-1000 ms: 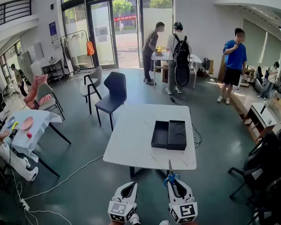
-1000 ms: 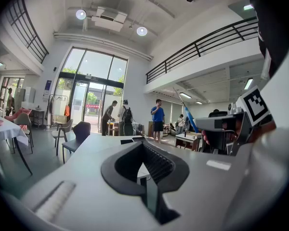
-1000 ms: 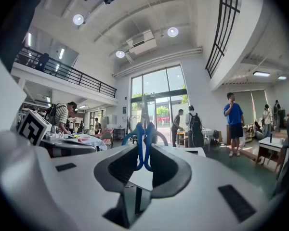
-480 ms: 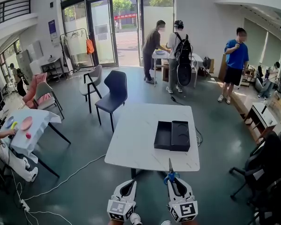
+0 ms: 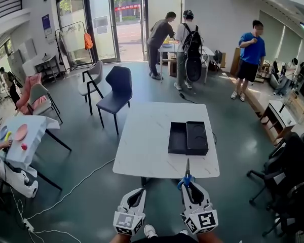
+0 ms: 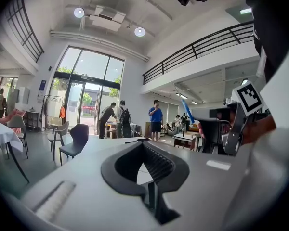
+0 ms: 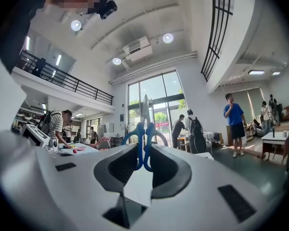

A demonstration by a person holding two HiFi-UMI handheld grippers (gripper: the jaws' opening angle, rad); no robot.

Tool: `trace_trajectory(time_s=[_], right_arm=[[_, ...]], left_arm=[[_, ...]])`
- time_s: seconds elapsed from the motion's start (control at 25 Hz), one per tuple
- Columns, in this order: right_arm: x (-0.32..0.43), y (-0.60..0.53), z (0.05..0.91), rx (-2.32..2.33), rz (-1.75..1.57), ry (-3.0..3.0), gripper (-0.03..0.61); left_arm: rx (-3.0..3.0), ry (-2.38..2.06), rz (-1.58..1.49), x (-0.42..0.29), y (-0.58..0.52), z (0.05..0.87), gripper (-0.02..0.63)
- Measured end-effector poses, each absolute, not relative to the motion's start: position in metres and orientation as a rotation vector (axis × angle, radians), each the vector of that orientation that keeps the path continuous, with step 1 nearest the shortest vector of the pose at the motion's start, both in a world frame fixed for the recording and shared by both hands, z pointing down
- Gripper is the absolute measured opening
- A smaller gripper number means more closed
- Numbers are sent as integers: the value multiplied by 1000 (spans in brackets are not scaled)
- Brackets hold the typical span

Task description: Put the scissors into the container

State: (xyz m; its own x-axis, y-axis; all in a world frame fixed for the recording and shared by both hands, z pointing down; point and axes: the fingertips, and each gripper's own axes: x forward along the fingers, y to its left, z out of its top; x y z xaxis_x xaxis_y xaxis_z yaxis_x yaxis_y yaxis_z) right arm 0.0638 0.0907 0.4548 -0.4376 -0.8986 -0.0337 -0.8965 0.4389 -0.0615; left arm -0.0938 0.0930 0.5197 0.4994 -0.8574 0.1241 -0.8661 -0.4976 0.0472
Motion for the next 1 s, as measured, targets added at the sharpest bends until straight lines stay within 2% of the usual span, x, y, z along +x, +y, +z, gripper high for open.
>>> trace_trajectory(time_s=[0.52, 1.0], right_arm=[[43, 77, 446, -1643, -28, 2626, 84], [68, 18, 449, -1627, -83, 2615, 86]], left_arm=[[2626, -1447, 131, -111, 80, 530, 9], [2610, -1486, 142, -88, 34, 516, 9]])
